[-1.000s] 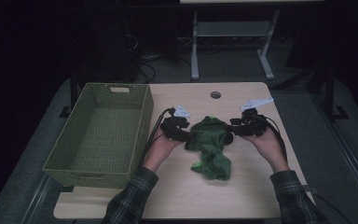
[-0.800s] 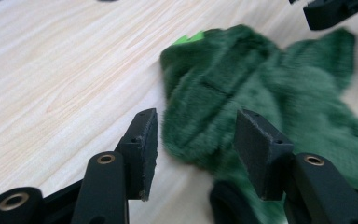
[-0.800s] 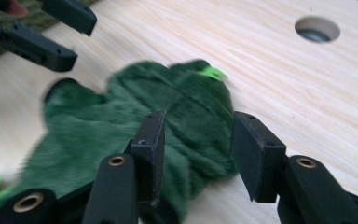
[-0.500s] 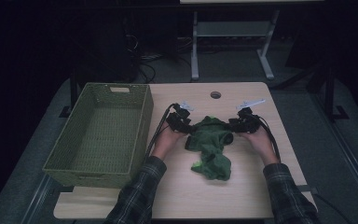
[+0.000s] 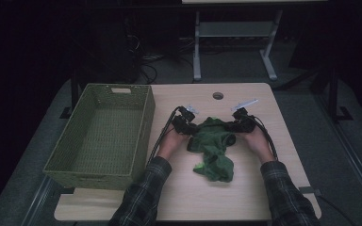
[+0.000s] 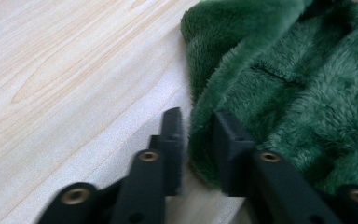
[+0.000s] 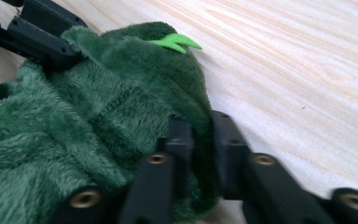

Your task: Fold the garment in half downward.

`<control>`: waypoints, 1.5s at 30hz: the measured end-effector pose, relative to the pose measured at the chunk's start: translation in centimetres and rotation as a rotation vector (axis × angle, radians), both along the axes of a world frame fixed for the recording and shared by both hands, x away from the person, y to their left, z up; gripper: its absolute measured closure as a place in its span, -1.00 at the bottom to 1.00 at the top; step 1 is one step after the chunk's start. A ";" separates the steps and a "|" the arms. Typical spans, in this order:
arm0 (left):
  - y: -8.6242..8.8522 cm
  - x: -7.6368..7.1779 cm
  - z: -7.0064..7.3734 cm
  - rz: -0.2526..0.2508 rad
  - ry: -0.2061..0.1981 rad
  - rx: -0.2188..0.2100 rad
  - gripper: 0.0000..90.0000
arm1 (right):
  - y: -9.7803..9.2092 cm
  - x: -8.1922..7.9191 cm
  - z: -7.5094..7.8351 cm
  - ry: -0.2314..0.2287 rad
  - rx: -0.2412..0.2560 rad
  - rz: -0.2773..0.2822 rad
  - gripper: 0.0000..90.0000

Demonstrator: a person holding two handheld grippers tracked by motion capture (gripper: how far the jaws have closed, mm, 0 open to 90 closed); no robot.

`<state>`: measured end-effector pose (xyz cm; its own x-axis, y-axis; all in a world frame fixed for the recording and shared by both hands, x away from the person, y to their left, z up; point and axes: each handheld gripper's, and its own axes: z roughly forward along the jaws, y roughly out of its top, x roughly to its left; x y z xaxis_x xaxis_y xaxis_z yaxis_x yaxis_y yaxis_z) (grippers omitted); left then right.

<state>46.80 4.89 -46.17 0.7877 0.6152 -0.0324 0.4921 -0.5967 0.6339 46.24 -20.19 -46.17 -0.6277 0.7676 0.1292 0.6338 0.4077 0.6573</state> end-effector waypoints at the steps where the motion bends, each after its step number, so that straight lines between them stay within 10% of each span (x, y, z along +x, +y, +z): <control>1: 0.0 0.0 0.0 0.000 -0.002 -0.005 0.78 | 0.0 0.0 0.0 0.010 -0.003 -0.003 0.91; 23: 0.5 0.1 8.2 0.021 -0.138 -0.159 0.90 | -1.1 0.6 7.1 -0.075 0.087 -0.052 0.95; 45: 1.5 -7.1 8.3 -0.054 -0.178 -0.221 0.90 | -1.5 -6.8 7.3 -0.153 0.140 0.049 0.95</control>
